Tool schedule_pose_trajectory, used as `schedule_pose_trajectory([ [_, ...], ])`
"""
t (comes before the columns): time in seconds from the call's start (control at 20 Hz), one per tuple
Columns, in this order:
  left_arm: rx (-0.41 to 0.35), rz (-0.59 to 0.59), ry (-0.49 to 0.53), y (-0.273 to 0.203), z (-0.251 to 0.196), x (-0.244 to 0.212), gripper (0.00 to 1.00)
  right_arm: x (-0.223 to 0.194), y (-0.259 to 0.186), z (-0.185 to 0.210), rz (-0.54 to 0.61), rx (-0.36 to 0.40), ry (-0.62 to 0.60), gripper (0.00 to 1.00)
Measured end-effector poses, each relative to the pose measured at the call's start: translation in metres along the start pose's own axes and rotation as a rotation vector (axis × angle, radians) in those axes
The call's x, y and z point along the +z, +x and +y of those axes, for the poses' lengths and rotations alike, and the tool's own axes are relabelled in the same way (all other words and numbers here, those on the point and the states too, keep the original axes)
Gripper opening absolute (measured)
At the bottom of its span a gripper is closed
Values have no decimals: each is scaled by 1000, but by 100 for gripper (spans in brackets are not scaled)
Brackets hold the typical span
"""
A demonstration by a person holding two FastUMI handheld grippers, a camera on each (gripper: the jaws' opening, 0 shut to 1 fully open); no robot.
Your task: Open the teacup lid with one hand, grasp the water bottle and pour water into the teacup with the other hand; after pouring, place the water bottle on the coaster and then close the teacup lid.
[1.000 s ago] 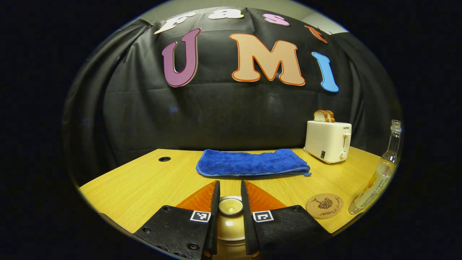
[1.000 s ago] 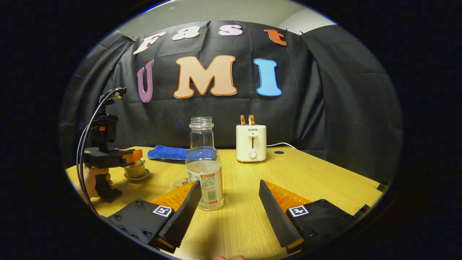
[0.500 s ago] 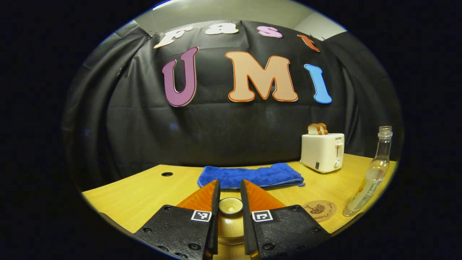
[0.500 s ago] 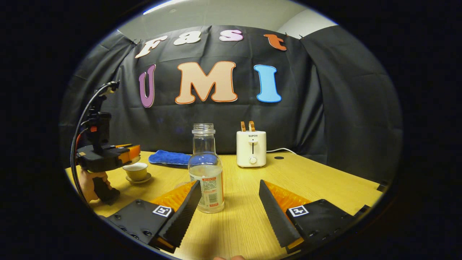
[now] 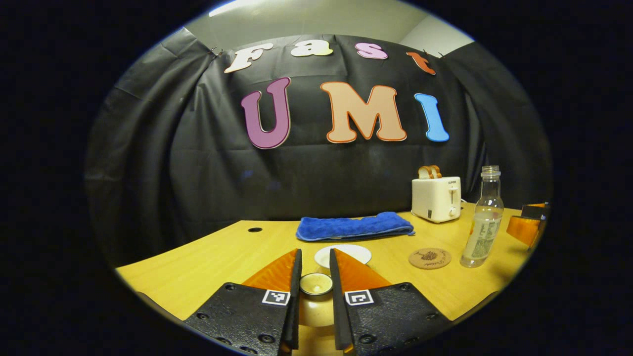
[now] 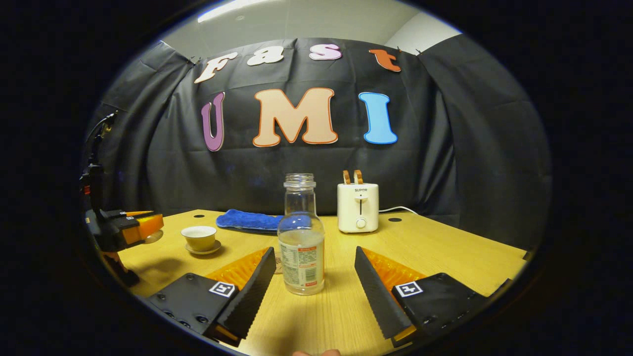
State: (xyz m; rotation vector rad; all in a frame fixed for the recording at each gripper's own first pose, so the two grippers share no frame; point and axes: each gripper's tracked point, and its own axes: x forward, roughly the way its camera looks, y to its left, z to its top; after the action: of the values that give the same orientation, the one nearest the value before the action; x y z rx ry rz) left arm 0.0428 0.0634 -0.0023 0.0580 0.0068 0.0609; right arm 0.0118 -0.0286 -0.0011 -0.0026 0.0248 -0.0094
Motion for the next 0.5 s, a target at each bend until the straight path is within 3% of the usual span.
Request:
schedule_pose_trajectory([
  [0.5, -8, -15, -59, -16, 15, 0, 25, -3, 51, 20, 8, -13, 5, 100],
])
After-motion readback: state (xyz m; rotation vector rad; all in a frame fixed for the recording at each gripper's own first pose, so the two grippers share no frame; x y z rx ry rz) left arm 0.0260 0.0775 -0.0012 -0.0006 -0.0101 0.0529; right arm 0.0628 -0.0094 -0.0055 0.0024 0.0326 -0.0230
